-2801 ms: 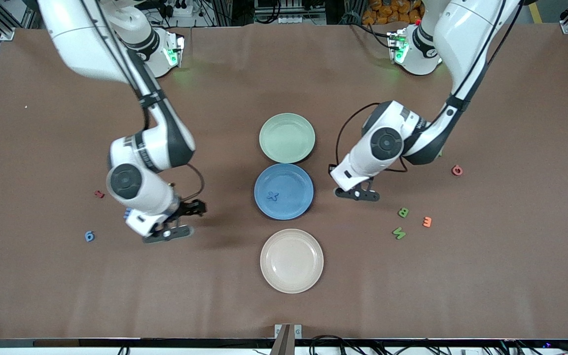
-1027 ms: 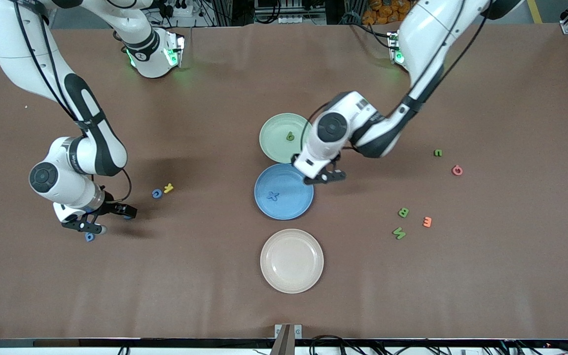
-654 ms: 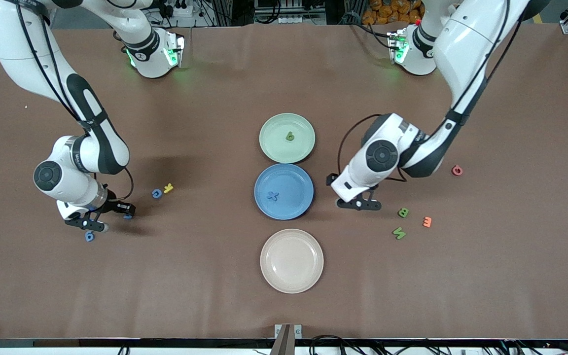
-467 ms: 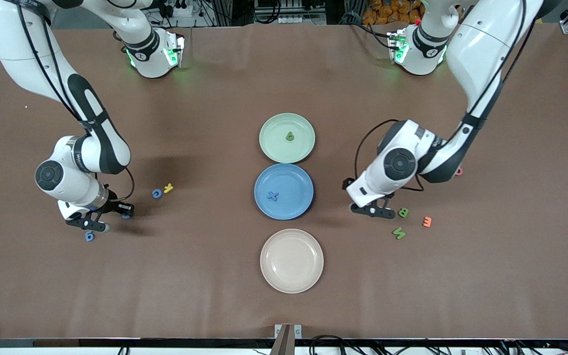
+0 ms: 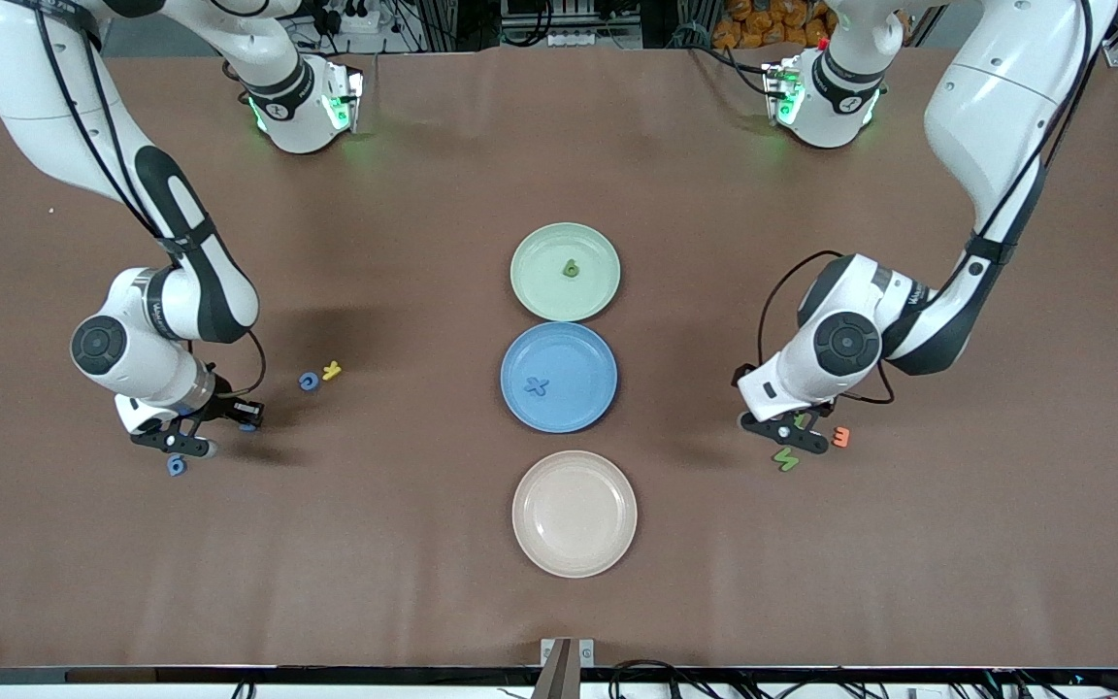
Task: Sort letters by color into matching plates
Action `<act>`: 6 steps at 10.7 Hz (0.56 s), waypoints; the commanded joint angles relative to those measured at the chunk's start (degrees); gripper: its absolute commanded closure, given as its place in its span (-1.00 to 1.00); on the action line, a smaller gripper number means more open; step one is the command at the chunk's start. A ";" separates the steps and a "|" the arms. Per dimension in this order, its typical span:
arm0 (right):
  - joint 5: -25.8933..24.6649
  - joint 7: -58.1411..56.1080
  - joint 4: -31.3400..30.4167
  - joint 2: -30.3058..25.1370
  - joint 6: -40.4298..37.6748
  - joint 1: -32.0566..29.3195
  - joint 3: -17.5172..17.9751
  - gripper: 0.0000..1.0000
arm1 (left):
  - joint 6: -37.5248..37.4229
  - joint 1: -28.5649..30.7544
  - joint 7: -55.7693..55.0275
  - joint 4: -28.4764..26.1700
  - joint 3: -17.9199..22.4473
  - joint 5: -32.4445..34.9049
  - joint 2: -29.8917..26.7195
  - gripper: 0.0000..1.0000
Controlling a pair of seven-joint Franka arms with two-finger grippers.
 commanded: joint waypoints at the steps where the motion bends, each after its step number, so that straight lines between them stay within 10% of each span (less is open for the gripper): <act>1: -0.51 -0.04 1.56 -2.64 -4.39 0.15 0.92 0.94 | 2.72 1.06 2.15 -0.80 -0.56 2.62 1.18 -1.00; 6: 0.02 1.20 6.22 -4.84 -10.49 7.25 3.03 0.78 | 11.61 5.81 8.66 -4.84 -0.56 4.65 2.42 -0.97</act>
